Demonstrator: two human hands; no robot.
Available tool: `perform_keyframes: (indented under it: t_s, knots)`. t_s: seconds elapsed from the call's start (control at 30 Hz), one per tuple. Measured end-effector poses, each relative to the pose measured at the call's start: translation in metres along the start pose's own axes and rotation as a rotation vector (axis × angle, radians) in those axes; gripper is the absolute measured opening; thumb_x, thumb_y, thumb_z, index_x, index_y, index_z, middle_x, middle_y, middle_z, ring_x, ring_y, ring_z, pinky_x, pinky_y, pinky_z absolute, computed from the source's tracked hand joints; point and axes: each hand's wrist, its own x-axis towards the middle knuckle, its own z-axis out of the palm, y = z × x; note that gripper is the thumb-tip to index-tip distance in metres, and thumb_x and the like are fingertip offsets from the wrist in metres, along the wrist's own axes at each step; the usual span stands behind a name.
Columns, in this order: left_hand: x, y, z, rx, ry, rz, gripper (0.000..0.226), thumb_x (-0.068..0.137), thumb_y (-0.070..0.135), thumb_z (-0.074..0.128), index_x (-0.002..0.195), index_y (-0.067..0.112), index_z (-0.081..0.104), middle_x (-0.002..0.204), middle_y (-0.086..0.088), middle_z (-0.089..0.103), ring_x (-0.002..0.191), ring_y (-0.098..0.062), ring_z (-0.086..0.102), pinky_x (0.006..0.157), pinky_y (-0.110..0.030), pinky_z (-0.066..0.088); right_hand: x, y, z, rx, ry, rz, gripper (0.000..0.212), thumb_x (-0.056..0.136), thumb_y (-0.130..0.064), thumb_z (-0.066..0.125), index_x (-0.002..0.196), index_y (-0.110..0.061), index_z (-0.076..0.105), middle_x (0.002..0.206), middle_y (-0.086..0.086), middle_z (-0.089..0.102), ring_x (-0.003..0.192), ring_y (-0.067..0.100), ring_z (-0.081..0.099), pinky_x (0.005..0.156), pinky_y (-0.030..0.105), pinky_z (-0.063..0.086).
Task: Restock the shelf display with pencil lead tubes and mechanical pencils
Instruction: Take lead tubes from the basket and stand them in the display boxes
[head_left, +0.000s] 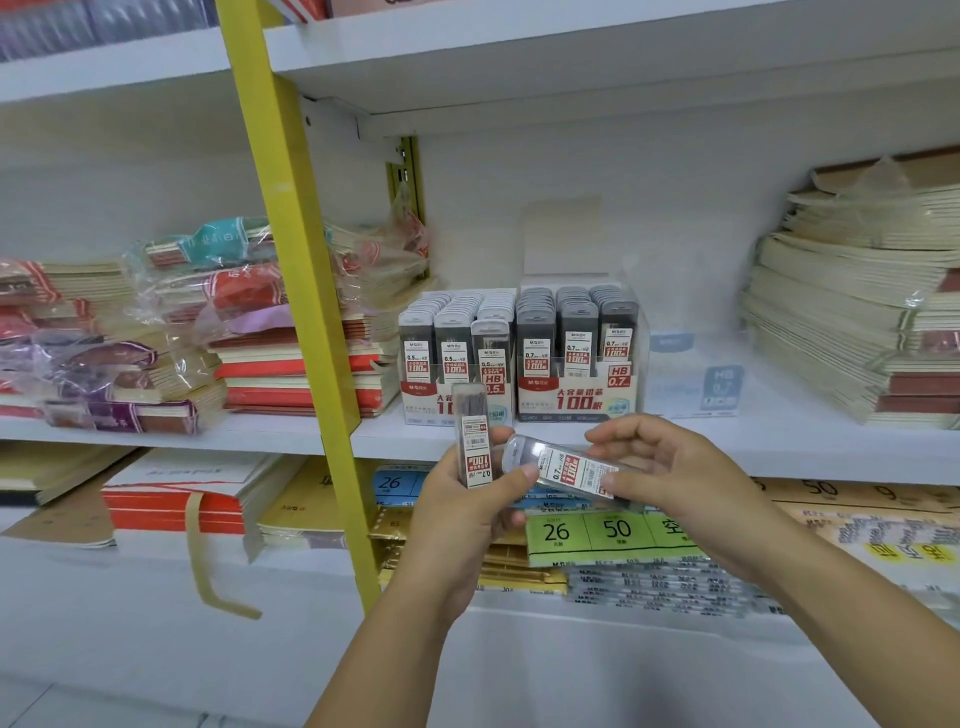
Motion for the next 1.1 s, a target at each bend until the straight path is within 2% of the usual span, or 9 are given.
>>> perform_keyframes:
  t_s: [0.17, 0.27, 0.37, 0.47, 0.63, 0.77, 0.97, 1.03, 1.1]
  knots:
    - [0.002, 0.001, 0.002, 0.055, -0.014, 0.034, 0.026, 0.086, 0.013, 0.078, 0.104, 0.032, 0.073, 0.101, -0.002, 0.078, 0.077, -0.009, 0.068, 0.059, -0.020, 0.052, -0.001, -0.004, 0.013, -0.206, -0.060, -0.080, 0.035, 0.085, -0.013, 0.073, 0.103, -0.043, 0.069, 0.098, -0.013, 0.073, 0.085, 0.009, 0.070, 0.073, 0.030, 0.060]
    - [0.004, 0.003, 0.003, 0.042, -0.034, 0.046, 0.022, 0.089, 0.021, 0.075, 0.108, 0.031, 0.073, 0.100, 0.002, 0.078, 0.082, -0.009, 0.074, 0.063, -0.021, 0.056, 0.002, -0.011, 0.017, -0.288, -0.048, -0.123, 0.047, 0.085, -0.010, 0.071, 0.108, -0.050, 0.062, 0.092, -0.011, 0.072, 0.084, 0.009, 0.067, 0.074, 0.031, 0.060]
    - [0.009, 0.003, 0.002, 0.098, 0.025, 0.043, 0.013, 0.094, 0.039, 0.066, 0.105, 0.040, 0.073, 0.076, 0.010, 0.072, 0.066, -0.005, 0.071, 0.066, -0.024, 0.058, 0.011, -0.029, 0.006, -0.238, 0.091, -0.217, 0.072, 0.084, 0.003, 0.065, 0.110, -0.063, 0.051, 0.092, -0.009, 0.071, 0.083, 0.009, 0.067, 0.065, 0.026, 0.059]
    - [0.014, 0.004, -0.001, 0.165, 0.053, 0.051, 0.016, 0.097, 0.046, 0.056, 0.105, 0.047, 0.069, 0.065, 0.012, 0.063, 0.058, -0.006, 0.069, 0.062, -0.018, 0.055, 0.026, -0.057, -0.010, -0.216, 0.245, -0.390, 0.067, 0.086, 0.002, 0.066, 0.113, -0.056, 0.047, 0.092, -0.003, 0.069, 0.081, 0.009, 0.069, 0.065, 0.023, 0.056]
    - [0.019, 0.002, -0.006, 0.217, 0.063, 0.160, 0.014, 0.097, 0.034, 0.062, 0.095, 0.048, 0.067, 0.084, -0.002, 0.069, 0.066, -0.010, 0.072, 0.054, -0.013, 0.053, 0.052, -0.087, -0.018, -0.400, 0.375, -0.620, 0.052, 0.087, -0.004, 0.068, 0.105, -0.040, 0.034, 0.093, -0.002, 0.070, 0.082, 0.006, 0.068, 0.071, 0.024, 0.056]
    - [0.021, 0.001, -0.009, 0.230, 0.046, 0.193, 0.016, 0.093, 0.025, 0.070, 0.100, 0.039, 0.066, 0.086, 0.004, 0.072, 0.067, -0.008, 0.071, 0.056, -0.019, 0.057, 0.069, -0.081, -0.014, -0.551, 0.359, -0.581, 0.044, 0.090, -0.012, 0.065, 0.108, -0.034, 0.031, 0.085, -0.008, 0.070, 0.067, -0.003, 0.059, 0.060, 0.012, 0.045]
    - [0.022, 0.003, -0.015, 0.249, 0.041, 0.199, 0.017, 0.092, 0.024, 0.072, 0.104, 0.032, 0.064, 0.088, 0.015, 0.071, 0.067, -0.008, 0.071, 0.056, -0.023, 0.058, 0.079, -0.059, -0.005, -0.602, 0.341, -0.467, 0.042, 0.088, -0.011, 0.067, 0.109, -0.034, 0.039, 0.088, -0.011, 0.059, 0.072, -0.009, 0.055, 0.056, 0.007, 0.045]
    - [0.023, 0.004, -0.016, 0.260, 0.044, 0.206, 0.018, 0.091, 0.025, 0.072, 0.103, 0.035, 0.064, 0.088, 0.016, 0.070, 0.068, -0.008, 0.071, 0.056, -0.024, 0.059, 0.081, -0.055, -0.004, -0.710, 0.408, -0.487, 0.034, 0.087, -0.017, 0.069, 0.107, -0.033, 0.048, 0.095, -0.009, 0.052, 0.078, 0.001, 0.054, 0.061, 0.012, 0.045]
    - [0.022, 0.005, -0.015, 0.269, 0.046, 0.208, 0.019, 0.091, 0.025, 0.072, 0.103, 0.037, 0.064, 0.088, 0.017, 0.071, 0.068, -0.008, 0.071, 0.056, -0.022, 0.058, 0.082, -0.051, -0.005, -0.860, 0.475, -0.487, 0.026, 0.087, -0.023, 0.069, 0.110, -0.028, 0.058, 0.103, -0.009, 0.043, 0.095, 0.009, 0.052, 0.076, 0.020, 0.043]
